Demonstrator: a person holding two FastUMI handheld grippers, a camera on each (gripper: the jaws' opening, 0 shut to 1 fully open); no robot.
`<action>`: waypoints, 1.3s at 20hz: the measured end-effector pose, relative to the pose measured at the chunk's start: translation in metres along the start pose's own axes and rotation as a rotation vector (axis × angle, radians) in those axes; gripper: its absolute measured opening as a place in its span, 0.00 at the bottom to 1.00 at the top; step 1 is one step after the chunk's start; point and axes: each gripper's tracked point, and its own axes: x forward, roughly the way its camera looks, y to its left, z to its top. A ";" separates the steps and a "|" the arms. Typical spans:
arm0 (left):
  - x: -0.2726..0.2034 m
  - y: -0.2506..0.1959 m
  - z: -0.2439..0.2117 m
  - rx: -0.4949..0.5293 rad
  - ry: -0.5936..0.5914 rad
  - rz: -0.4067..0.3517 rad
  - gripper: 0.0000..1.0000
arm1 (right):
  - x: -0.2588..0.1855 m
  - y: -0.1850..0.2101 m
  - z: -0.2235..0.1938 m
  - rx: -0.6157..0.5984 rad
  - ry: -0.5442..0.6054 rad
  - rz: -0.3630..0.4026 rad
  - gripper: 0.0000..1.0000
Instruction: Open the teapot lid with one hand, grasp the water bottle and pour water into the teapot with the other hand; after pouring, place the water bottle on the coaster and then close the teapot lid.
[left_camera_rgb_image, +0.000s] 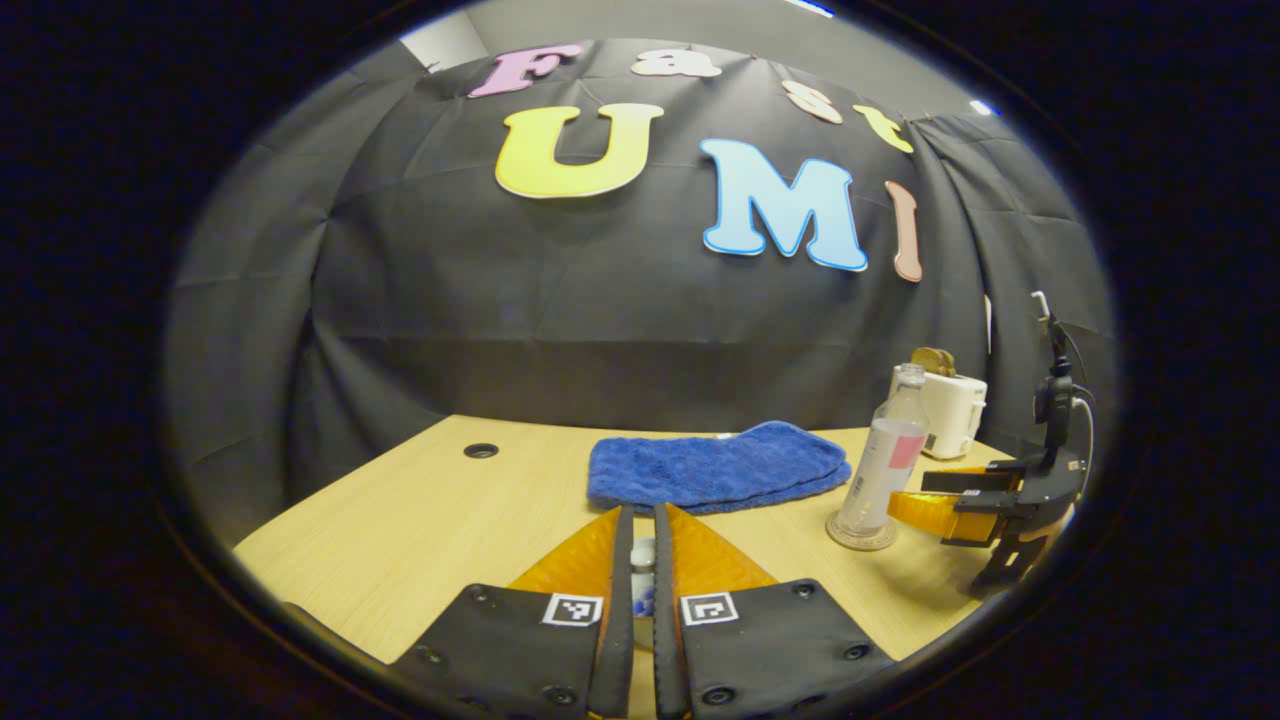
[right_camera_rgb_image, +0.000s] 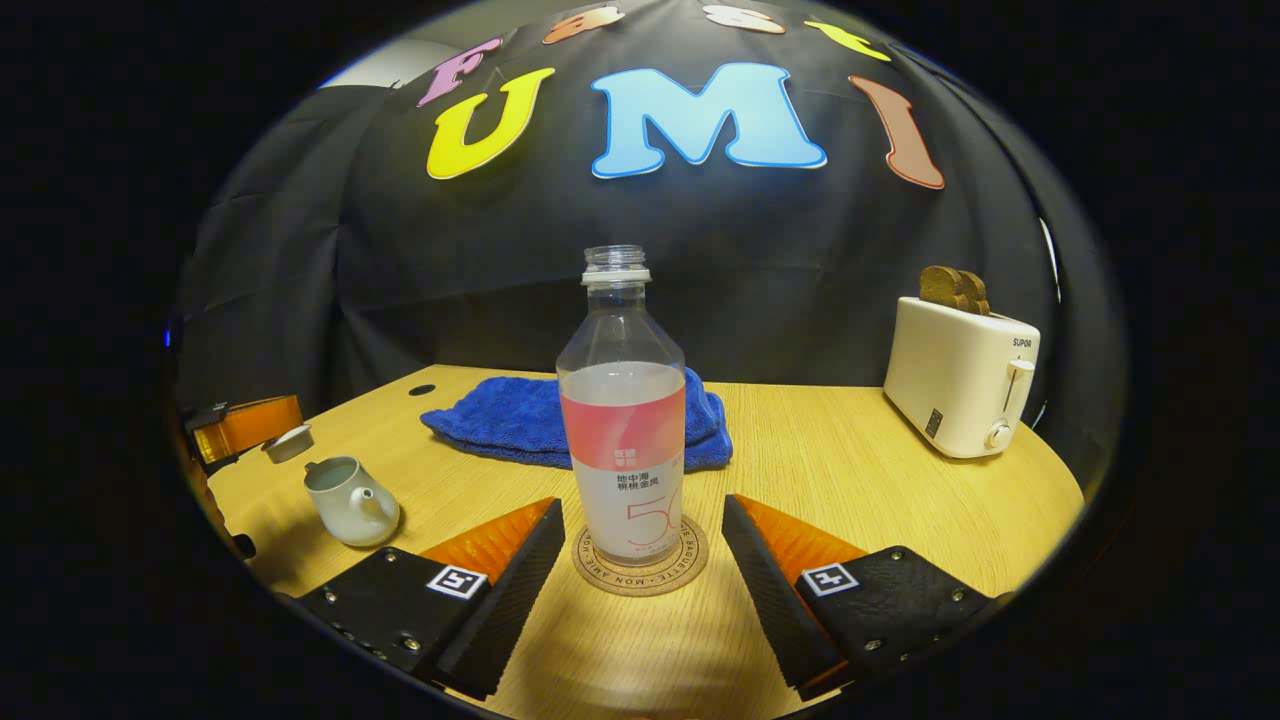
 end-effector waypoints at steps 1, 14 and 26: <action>0.004 -0.004 -0.001 0.007 0.001 -0.006 0.15 | -0.002 0.001 0.000 0.003 -0.003 0.004 0.99; 0.023 -0.025 -0.022 0.027 0.035 -0.020 0.16 | -0.026 -0.012 0.014 0.017 -0.056 -0.002 0.99; 0.022 -0.022 -0.031 0.073 0.037 0.014 0.28 | -0.033 -0.015 0.014 0.016 -0.062 -0.006 0.99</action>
